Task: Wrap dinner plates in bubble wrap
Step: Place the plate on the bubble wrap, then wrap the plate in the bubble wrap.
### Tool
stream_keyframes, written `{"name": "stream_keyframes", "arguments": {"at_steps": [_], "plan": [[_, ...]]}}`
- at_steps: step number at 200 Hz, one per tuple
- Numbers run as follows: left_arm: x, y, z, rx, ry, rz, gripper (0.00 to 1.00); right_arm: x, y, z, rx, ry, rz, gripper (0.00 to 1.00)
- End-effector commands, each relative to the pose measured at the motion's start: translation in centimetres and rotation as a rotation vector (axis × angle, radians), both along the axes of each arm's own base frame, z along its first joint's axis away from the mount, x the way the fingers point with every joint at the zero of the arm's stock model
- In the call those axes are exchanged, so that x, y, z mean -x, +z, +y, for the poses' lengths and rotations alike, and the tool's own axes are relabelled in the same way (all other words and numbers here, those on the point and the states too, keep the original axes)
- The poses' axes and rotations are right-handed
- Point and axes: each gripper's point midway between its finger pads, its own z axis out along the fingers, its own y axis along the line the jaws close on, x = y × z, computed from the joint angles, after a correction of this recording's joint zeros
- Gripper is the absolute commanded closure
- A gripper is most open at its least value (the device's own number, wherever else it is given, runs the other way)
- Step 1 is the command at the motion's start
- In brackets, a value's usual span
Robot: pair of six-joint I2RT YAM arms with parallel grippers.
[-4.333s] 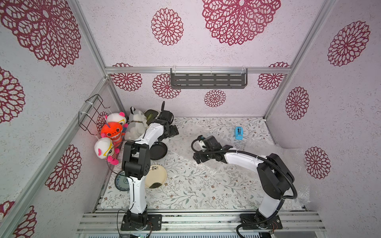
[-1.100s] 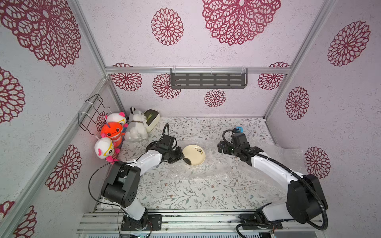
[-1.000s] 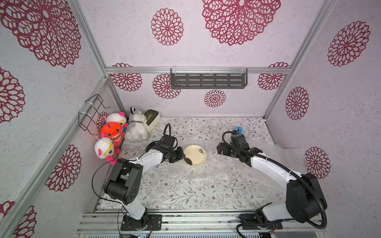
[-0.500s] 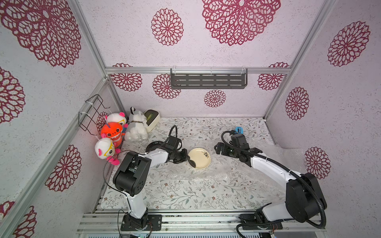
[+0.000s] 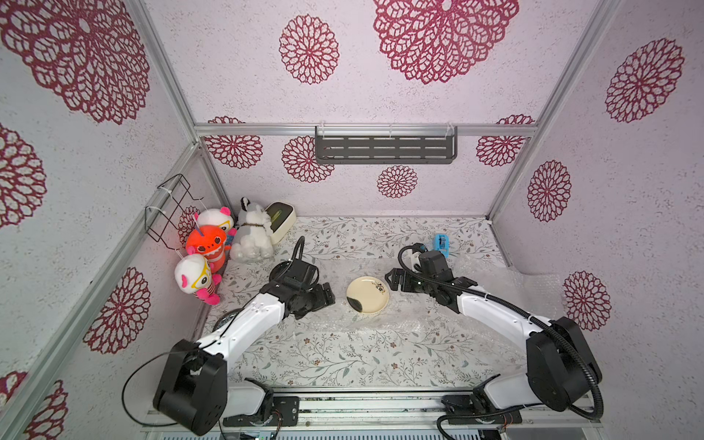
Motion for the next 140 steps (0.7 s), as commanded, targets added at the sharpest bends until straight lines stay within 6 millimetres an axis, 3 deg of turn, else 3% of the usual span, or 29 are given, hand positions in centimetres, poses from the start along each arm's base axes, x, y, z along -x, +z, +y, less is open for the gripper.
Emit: {"name": "stream_keyframes", "arguments": {"at_steps": [1,23,44,54,66,89,115,140], "plan": [[5.5,-4.9,3.0,-0.109,0.074,0.244,0.09,-1.6,1.2,0.3,-0.004,-0.013,-0.076,0.01],[4.3,-5.4,1.0,-0.033,0.027,0.24,0.14,-1.7,1.1,0.4,-0.001,-0.008,-0.074,0.01],[2.6,-6.0,0.7,-0.036,0.053,0.208,0.24,-1.5,1.0,0.3,-0.003,-0.009,-0.076,0.01],[2.0,-6.1,0.7,-0.041,0.069,0.194,0.4,-1.3,1.0,0.1,-0.004,-0.013,-0.079,0.01],[1.3,-5.5,0.3,-0.027,0.07,0.172,0.68,-1.0,0.8,0.0,-0.007,-0.012,-0.082,0.01],[0.2,-3.1,-0.8,0.015,0.045,0.108,1.0,-0.3,0.0,0.4,-0.012,0.042,-0.088,0.02],[-1.8,0.1,-2.5,0.06,0.004,0.047,1.0,0.6,-1.2,2.2,-0.028,0.173,-0.081,0.04],[-3.4,2.1,-4.0,0.076,-0.022,0.041,1.0,2.0,-1.3,5.3,-0.065,0.352,-0.113,0.04]]}}
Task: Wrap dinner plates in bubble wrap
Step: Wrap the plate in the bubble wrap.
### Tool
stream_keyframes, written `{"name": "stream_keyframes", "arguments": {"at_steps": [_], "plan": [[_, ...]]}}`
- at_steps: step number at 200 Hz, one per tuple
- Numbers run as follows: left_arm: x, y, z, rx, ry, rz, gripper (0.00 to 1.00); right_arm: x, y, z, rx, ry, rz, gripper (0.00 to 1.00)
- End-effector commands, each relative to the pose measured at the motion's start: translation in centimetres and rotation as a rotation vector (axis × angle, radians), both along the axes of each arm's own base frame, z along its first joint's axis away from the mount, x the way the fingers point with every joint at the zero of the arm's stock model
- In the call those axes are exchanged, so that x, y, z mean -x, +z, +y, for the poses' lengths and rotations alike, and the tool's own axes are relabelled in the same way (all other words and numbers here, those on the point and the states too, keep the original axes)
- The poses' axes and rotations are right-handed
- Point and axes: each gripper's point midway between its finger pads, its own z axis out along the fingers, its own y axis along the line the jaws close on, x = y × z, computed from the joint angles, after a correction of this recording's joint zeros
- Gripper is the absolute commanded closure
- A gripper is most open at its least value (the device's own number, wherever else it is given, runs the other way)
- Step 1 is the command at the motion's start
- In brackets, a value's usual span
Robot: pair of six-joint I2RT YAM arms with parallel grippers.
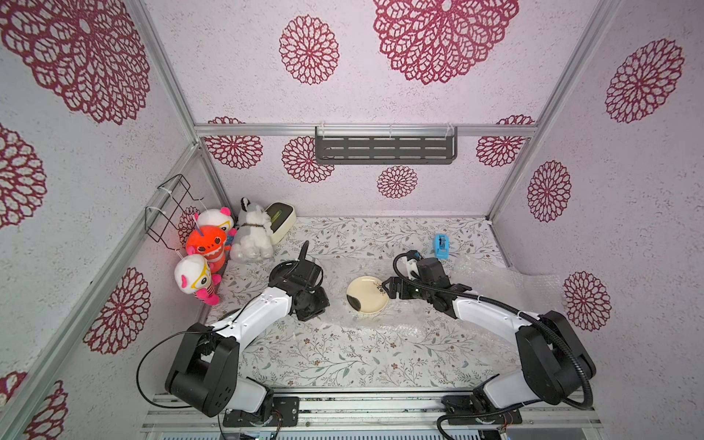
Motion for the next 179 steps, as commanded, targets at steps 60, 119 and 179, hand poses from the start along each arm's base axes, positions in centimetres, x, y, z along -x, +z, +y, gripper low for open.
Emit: {"name": "stream_keyframes", "arguments": {"at_steps": [60,119,179], "plan": [[-3.5,3.3,-5.5,0.109,-0.02,0.038,1.0,3.4,3.2,11.4,-0.089,0.489,-0.346,0.06],[-4.4,3.5,-5.8,0.126,0.032,0.035,1.0,3.3,3.4,15.2,-0.078,0.498,-0.484,0.34],[-5.2,4.2,-6.4,0.162,0.049,0.004,1.0,3.3,3.2,16.3,-0.123,0.417,-0.432,0.6]]}}
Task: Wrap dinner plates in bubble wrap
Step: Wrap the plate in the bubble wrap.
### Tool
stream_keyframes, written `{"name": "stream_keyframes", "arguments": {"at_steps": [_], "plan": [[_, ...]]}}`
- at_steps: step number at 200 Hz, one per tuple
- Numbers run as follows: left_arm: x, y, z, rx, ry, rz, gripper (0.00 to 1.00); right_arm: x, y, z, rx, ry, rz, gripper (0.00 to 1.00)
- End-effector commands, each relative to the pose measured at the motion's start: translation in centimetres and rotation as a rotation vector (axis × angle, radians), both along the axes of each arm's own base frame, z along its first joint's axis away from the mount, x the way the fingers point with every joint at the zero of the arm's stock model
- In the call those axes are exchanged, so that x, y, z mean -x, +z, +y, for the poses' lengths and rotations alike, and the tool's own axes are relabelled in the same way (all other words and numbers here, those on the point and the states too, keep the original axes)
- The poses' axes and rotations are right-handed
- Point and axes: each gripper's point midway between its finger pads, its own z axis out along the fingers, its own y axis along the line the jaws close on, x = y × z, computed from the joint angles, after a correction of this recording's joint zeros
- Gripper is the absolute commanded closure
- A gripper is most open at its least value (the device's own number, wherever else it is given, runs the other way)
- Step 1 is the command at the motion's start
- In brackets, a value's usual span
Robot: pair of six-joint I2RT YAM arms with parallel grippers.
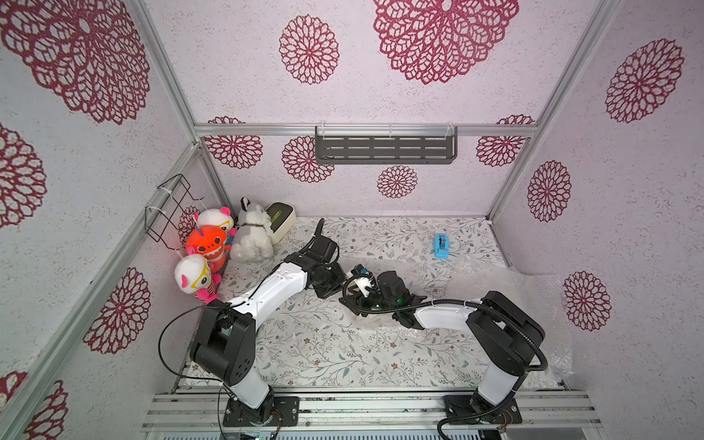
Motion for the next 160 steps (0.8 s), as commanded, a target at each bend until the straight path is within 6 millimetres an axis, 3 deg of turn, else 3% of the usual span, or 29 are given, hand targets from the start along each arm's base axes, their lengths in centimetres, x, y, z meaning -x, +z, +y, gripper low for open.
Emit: {"name": "stream_keyframes", "arguments": {"at_steps": [1,12,33,51,78,97,117,160], "plan": [[-1.1,1.1,-0.7,0.028,0.019,-0.038,1.0,-1.7,1.8,0.6,-0.062,-0.089,-0.017,0.61],[-1.1,1.4,-0.7,0.034,0.012,-0.047,1.0,-2.5,1.4,0.0,-0.05,-0.151,-0.005,0.78],[-1.0,1.9,-1.0,0.048,-0.009,-0.063,0.95,-3.2,1.3,-1.0,-0.041,-0.201,0.024,0.99],[-1.2,2.4,-0.9,0.049,-0.029,-0.085,0.82,-3.9,1.3,-2.5,-0.058,-0.251,0.074,1.0],[-1.5,3.3,-0.1,-0.009,-0.072,-0.139,0.45,-5.7,0.1,-5.1,-0.114,-0.354,0.228,1.0],[-1.7,3.6,0.7,-0.082,-0.115,-0.16,0.36,-6.7,-0.8,-6.1,-0.157,-0.407,0.328,1.0],[-1.7,3.2,-0.3,-0.068,-0.199,-0.176,0.36,-7.5,-1.9,-6.9,-0.203,-0.455,0.423,1.0],[-1.4,0.2,-4.4,0.016,-0.379,-0.128,0.58,-8.5,-4.5,-7.9,-0.237,-0.507,0.562,1.0]]}}
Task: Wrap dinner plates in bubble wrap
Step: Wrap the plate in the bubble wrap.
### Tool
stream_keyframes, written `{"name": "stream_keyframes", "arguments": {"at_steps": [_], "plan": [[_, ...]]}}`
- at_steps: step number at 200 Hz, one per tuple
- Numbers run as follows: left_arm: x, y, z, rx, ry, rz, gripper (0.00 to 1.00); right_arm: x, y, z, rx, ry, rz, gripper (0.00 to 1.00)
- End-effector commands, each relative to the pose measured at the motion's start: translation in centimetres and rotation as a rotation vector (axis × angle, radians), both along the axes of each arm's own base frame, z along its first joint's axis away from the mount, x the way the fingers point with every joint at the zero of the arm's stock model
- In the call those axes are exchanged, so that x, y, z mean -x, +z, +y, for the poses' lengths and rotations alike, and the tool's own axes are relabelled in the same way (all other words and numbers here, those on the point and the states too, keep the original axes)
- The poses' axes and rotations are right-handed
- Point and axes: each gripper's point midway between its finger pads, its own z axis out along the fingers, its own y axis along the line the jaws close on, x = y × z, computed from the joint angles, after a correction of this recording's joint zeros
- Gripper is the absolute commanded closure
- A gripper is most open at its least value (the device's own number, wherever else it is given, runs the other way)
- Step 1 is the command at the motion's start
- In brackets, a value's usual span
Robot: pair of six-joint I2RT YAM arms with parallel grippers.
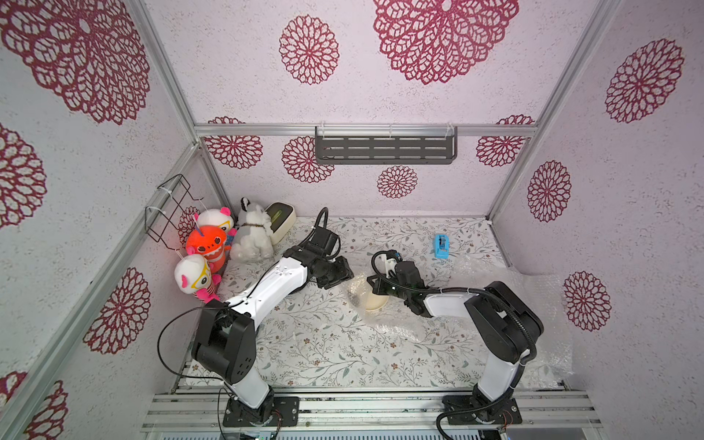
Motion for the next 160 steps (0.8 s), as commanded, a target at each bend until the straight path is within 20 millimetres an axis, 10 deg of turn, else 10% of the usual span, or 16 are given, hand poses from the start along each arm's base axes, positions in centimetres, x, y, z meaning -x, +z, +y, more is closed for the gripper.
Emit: {"name": "stream_keyframes", "arguments": {"at_steps": [1,82,123,160], "plan": [[0.1,-2.1,-2.7,0.02,-0.141,0.022,0.58,-0.2,-0.3,0.2,-0.085,-0.028,0.08,1.0],[-3.8,-7.8,-7.0,0.006,-0.246,0.069,0.68,-0.6,-2.3,-1.7,-0.093,-0.075,0.147,1.0],[-4.5,-12.2,-5.9,-0.093,-0.214,0.117,0.76,-1.1,-2.1,-2.6,-0.076,-0.062,0.12,1.0],[-5.0,-14.3,-5.2,-0.137,-0.152,0.14,0.79,1.0,1.0,-4.1,0.15,0.122,-0.076,0.55]]}}
